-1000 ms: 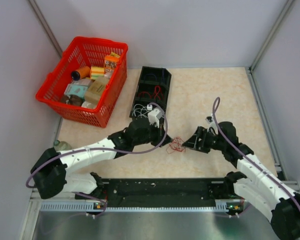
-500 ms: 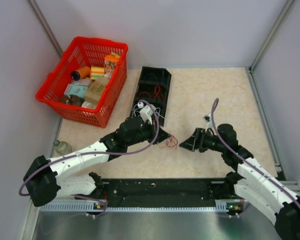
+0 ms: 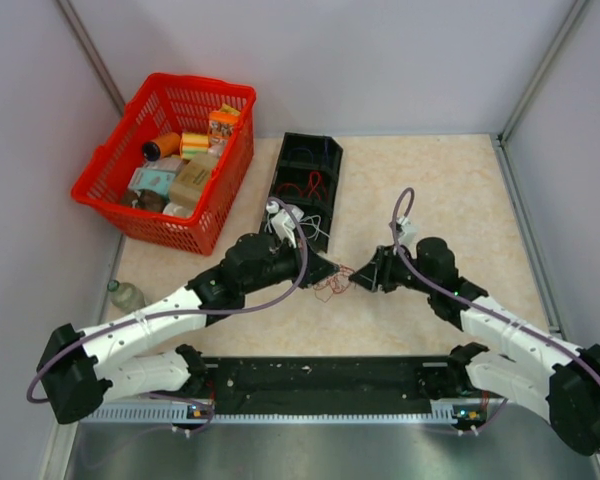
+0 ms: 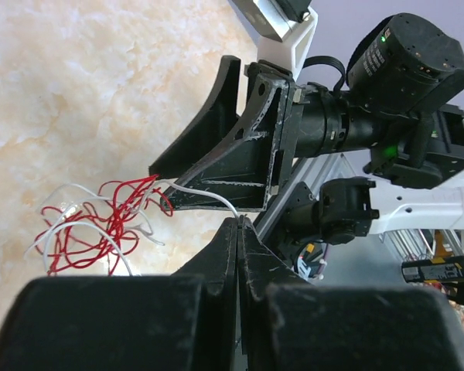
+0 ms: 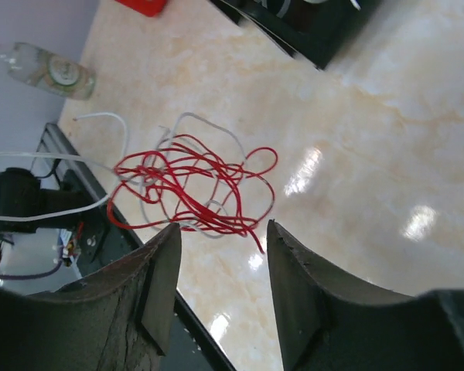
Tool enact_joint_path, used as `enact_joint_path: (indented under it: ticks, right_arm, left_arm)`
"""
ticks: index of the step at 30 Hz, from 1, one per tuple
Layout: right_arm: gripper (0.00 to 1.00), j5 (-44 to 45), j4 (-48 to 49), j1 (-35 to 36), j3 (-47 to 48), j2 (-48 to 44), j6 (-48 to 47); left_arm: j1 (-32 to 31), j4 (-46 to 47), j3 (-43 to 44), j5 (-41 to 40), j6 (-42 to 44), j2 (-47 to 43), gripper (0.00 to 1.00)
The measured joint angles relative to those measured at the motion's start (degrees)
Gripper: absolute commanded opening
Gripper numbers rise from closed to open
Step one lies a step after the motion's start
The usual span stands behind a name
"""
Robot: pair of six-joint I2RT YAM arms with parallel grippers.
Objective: Untangle the cables
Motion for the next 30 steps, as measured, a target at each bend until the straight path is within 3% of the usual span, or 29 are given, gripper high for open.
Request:
enact_joint_path:
  ticks: [2, 4, 6, 9, 10, 11, 15, 20, 30]
  right_arm:
    - [0.48, -1.92, 5.99, 0.39, -0.74, 0.31, 0.20]
    - [0.55, -4.15, 11.34, 1.09, -1.53, 1.03, 0.42]
    - [0.53, -6.27, 15.87, 2.34, -1.81, 2.69, 0.31]
    - [0.26, -7.65, 19.56, 3.28, -1.88, 4.90, -0.11]
    - [0.10, -7.96, 20.50, 3.28, -1.88, 5.53, -0.35]
    - [0.00, -8.31, 21.27, 3.30, -1.88, 6.01, -0.37]
    - [0.00, -7.65, 23.91, 3.37, -2.21, 6.91, 1.18]
    - [0.00, -0.22, 20.52, 3.37, -2.40, 5.95, 3.69]
    - [0.00, 24.09, -0.24, 2.21, -3.43, 1.11, 12.72]
  left_arm:
    - [0.00, -0.17, 0.33, 0.35, 0.02, -0.50, 0.00]
    - [0.02, -0.57, 0.85, 0.81, 0.04, -0.94, 0.00]
    - [0.02, -1.14, 1.53, 1.22, 0.11, -1.33, 0.00]
    - [0.04, -2.27, 2.58, 1.57, 0.42, -2.23, 0.00]
    - [0.04, -2.60, 2.91, 1.75, 0.48, -2.60, 0.00]
    - [0.04, -2.82, 3.13, 1.77, 0.66, -2.86, 0.00]
    - [0.04, -3.93, 3.91, 1.90, 1.55, -4.44, 0.00]
    - [0.04, -9.75, 7.23, -0.96, 5.92, -9.42, 0.00]
    - [0.04, -15.34, 21.11, -13.64, 21.20, -29.75, 0.00]
